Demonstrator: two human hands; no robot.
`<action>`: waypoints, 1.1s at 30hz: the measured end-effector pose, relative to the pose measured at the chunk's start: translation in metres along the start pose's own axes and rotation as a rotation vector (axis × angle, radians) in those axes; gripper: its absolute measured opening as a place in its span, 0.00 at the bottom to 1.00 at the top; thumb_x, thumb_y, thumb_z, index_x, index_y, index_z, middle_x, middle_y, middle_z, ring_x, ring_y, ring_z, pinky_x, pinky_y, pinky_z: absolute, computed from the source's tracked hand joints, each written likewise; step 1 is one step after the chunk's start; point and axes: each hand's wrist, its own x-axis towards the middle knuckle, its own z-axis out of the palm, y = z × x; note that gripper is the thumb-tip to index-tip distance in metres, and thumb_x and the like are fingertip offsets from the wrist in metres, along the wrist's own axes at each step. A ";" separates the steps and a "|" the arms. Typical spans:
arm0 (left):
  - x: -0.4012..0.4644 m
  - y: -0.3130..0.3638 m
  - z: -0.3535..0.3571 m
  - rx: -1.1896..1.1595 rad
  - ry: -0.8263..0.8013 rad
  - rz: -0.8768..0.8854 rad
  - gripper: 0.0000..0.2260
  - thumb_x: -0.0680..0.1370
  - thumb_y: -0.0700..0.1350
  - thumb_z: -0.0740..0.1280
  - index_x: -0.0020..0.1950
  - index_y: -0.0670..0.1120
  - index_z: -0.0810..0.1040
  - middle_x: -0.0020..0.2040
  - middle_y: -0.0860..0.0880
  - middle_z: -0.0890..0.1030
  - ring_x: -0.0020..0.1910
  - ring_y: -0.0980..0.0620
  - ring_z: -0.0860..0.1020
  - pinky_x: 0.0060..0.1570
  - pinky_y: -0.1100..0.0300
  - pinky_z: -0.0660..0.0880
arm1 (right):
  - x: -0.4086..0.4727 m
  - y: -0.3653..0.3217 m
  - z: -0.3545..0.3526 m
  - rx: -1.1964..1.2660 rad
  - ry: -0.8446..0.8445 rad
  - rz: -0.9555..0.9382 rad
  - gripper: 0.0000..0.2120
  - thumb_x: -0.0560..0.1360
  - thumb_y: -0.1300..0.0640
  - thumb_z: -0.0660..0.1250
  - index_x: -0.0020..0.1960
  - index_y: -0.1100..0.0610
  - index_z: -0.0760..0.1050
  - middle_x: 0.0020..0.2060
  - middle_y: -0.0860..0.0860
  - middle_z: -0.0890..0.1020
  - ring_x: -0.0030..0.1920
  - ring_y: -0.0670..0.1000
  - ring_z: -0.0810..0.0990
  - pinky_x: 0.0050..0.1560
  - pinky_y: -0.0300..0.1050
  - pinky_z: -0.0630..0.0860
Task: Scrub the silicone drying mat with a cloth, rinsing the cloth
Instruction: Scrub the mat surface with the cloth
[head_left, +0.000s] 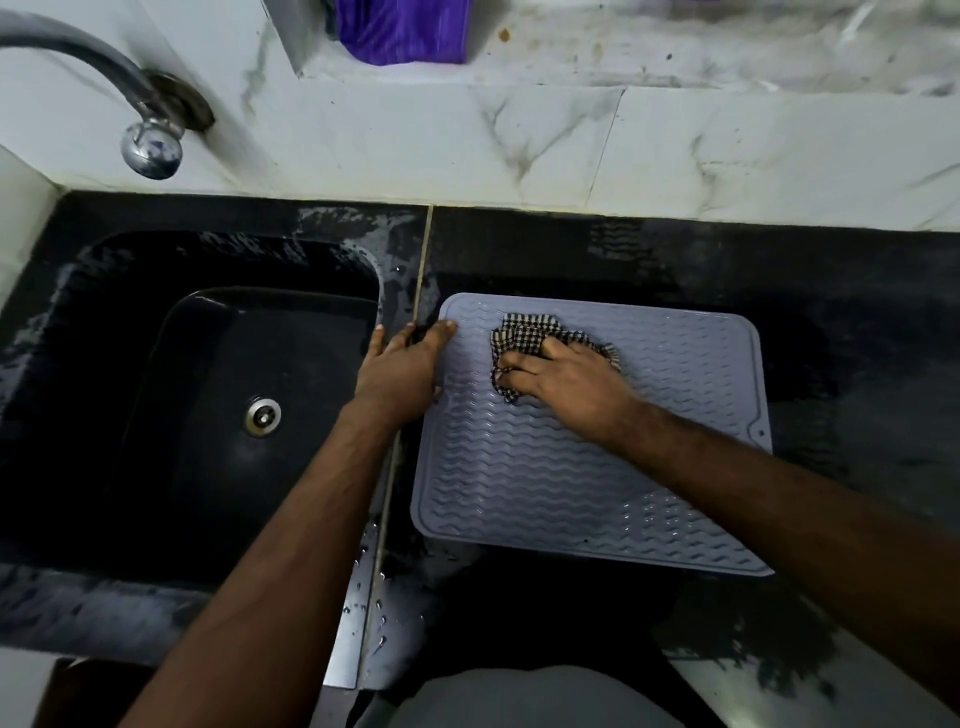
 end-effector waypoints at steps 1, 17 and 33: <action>0.000 0.001 0.000 0.000 0.000 -0.010 0.40 0.77 0.46 0.71 0.82 0.55 0.51 0.79 0.44 0.67 0.81 0.44 0.56 0.79 0.40 0.42 | -0.003 0.003 0.000 -0.011 0.005 -0.007 0.23 0.77 0.59 0.67 0.69 0.42 0.71 0.72 0.43 0.70 0.54 0.51 0.70 0.50 0.51 0.73; -0.007 0.066 0.007 0.054 0.041 -0.276 0.29 0.82 0.40 0.51 0.82 0.42 0.45 0.80 0.42 0.63 0.82 0.41 0.48 0.79 0.42 0.40 | -0.067 0.050 0.012 -0.015 0.036 0.017 0.25 0.79 0.61 0.63 0.73 0.44 0.68 0.74 0.40 0.69 0.53 0.48 0.64 0.51 0.48 0.70; -0.017 0.066 0.037 -0.066 0.177 -0.296 0.33 0.79 0.38 0.48 0.83 0.46 0.40 0.83 0.50 0.52 0.82 0.45 0.40 0.78 0.40 0.41 | -0.118 0.089 0.012 -0.104 0.099 0.059 0.21 0.75 0.60 0.65 0.67 0.48 0.76 0.69 0.44 0.76 0.51 0.53 0.72 0.47 0.50 0.73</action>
